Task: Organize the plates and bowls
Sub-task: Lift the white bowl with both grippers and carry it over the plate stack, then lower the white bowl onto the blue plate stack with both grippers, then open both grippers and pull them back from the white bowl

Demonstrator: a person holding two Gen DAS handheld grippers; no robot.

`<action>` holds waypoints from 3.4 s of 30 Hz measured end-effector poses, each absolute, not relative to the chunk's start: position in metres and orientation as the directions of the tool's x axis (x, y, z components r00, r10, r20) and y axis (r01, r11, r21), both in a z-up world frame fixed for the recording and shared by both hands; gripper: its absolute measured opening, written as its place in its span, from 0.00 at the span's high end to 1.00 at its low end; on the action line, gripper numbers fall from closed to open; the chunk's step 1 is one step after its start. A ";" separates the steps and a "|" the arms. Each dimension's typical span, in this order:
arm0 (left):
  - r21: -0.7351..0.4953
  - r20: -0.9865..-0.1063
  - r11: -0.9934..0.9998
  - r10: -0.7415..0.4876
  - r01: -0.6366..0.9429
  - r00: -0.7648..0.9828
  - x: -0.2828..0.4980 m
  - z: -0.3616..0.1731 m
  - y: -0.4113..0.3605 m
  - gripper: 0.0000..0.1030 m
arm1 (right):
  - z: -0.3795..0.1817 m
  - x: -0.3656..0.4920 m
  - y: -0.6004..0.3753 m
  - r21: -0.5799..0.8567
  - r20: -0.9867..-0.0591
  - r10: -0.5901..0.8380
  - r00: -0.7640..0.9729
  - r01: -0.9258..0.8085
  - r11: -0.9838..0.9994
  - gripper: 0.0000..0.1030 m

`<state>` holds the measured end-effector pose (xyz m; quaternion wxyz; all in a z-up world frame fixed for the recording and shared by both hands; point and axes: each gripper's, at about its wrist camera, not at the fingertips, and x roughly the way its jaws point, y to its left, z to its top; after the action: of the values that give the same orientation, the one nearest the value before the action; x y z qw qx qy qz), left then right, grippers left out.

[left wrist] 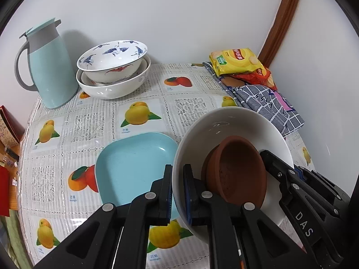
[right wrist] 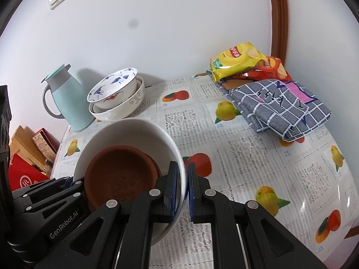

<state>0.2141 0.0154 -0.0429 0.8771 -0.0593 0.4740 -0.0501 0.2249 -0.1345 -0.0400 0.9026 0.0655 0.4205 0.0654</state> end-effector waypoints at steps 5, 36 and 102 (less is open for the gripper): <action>-0.152 -0.827 0.988 -0.138 0.020 0.544 0.218 -0.045 0.024 0.91 | -0.042 0.231 -0.126 0.174 -0.753 0.182 0.633 -0.076 0.982 0.91; -0.151 -0.859 0.984 -0.085 -0.092 0.505 0.239 -0.074 0.079 0.91 | -0.071 0.269 -0.070 0.182 -0.779 0.248 0.576 -0.171 0.968 0.91; -0.140 -0.836 0.984 -0.060 -0.107 0.545 0.171 -0.051 0.096 0.71 | -0.067 0.209 -0.081 0.233 -0.783 0.310 0.539 -0.209 0.950 0.52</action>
<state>0.1709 0.0961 -0.0510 0.8745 -0.0874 0.4769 0.0135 0.2087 -0.0813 -0.0674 0.8754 0.0554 0.4566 0.1484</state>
